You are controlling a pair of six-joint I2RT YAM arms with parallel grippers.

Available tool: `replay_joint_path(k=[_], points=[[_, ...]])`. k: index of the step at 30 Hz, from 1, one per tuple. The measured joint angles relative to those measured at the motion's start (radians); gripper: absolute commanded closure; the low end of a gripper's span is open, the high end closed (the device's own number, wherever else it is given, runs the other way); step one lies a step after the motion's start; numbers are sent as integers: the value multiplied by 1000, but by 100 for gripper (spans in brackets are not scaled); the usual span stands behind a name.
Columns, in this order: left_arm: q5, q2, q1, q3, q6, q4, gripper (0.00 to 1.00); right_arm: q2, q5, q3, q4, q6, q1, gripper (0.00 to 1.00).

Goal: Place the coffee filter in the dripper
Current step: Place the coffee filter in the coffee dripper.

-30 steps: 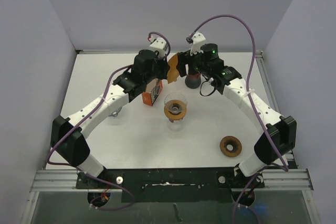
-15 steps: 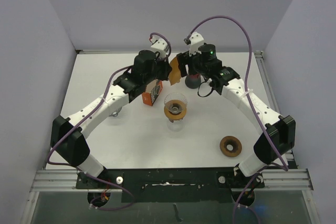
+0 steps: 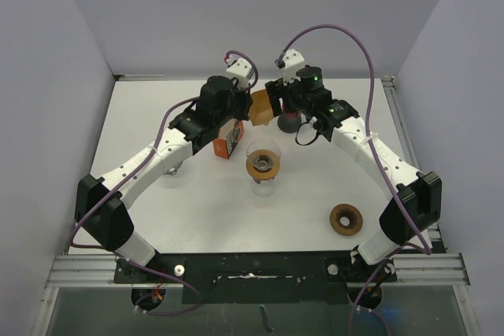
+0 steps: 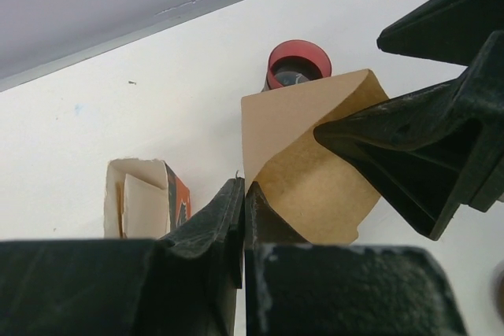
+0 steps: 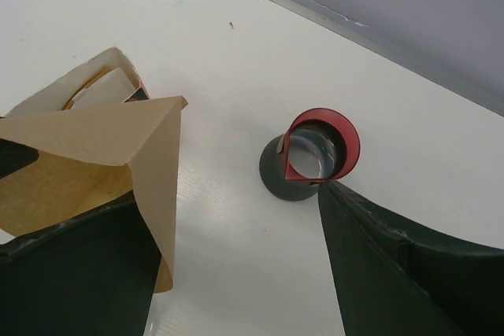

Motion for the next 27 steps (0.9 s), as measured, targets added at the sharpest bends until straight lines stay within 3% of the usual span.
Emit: replay_joint_path(k=[8,14,21,27], points=[[-51,-1,-1,0,51,0,100,0,-7,14,-13,0,0,24],[-63,-1,-1,0,73,0,100,0,-43,15,-14,0,0,13],[-21,-13,2,-8,89,-2,100,-4,-259,13,-13,12,-34,9],[93,-61,44,-27,104,-17,100,-75,-526,-57,25,42,-139,7]])
